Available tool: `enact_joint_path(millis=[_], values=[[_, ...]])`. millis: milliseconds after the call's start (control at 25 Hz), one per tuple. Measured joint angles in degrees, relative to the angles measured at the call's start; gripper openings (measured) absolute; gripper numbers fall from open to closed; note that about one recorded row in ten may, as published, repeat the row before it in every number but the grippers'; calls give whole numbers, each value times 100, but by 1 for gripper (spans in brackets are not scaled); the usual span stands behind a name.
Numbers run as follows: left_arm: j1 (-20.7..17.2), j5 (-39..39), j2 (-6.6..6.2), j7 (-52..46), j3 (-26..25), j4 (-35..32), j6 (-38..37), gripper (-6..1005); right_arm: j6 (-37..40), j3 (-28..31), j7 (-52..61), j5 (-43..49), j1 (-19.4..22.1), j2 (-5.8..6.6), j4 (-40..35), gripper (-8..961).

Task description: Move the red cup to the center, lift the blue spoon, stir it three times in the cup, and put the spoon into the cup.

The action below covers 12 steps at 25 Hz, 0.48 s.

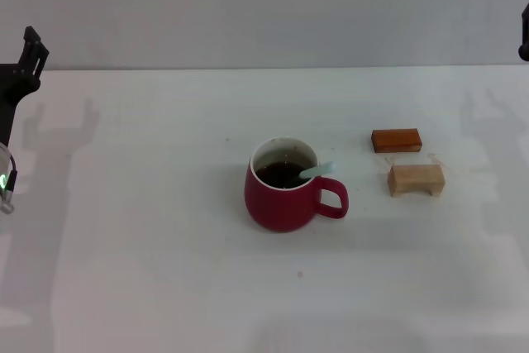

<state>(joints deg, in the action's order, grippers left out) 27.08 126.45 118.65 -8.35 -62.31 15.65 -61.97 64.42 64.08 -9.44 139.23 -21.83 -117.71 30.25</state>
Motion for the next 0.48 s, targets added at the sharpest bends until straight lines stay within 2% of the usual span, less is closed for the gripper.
enact_joint_path(millis=[120, 280, 360, 480], values=[[3, 1, 0, 0, 0, 0, 0, 840, 3, 57, 322, 32, 149, -18, 68, 337], [-9, 3, 0, 0, -1, 6, 0, 840, -139, 40, 537, 247, 226, 23, 94, 372], [-37, 3, -4, 0, -1, 10, -18, 840, -225, 102, 612, 332, 284, 8, 89, 388], [-68, 3, -7, -1, -1, 22, -82, 840, -99, 327, 672, 330, 403, -86, 44, 414]])
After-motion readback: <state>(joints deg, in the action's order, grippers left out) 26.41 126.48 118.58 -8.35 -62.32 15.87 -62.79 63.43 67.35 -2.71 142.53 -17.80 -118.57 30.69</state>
